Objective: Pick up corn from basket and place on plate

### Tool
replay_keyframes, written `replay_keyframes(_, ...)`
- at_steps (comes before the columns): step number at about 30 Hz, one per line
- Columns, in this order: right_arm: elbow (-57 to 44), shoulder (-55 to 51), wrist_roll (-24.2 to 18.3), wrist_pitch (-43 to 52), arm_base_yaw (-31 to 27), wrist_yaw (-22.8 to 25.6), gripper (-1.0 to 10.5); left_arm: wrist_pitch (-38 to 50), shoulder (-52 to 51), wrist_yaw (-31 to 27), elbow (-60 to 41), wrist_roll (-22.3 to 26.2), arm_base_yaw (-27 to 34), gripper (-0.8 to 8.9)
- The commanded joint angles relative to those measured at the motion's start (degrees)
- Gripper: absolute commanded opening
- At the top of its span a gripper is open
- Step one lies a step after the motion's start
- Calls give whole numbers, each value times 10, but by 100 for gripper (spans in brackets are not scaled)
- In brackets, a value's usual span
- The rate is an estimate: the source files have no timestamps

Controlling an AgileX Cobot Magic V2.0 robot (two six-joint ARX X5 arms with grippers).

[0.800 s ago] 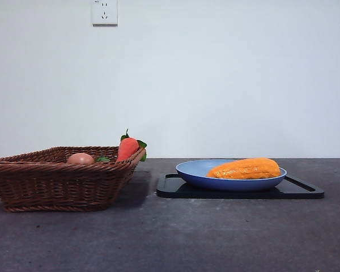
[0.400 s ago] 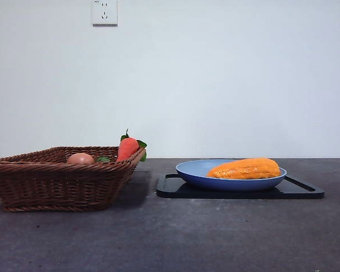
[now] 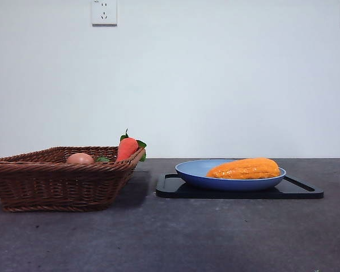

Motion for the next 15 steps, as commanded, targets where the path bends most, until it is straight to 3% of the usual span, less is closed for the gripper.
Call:
replay_keyframes(1, -104, -61, 29, 120, -46, -3, 2, 6, 0, 2, -16, -5, 2, 5)
replay_keyframes(4, -185, -130, 37, 182, -94, 6, 2, 6, 0, 2, -16, -5, 2, 5)
replay_keyframes(8, -261, -212, 33, 195, -138, 24, 2, 6, 0, 2, -16, -5, 2, 5)
replay_keyframes(15, -369, -304, 33, 195, -167, 37, 2, 6, 0, 2, -16, -5, 2, 5)
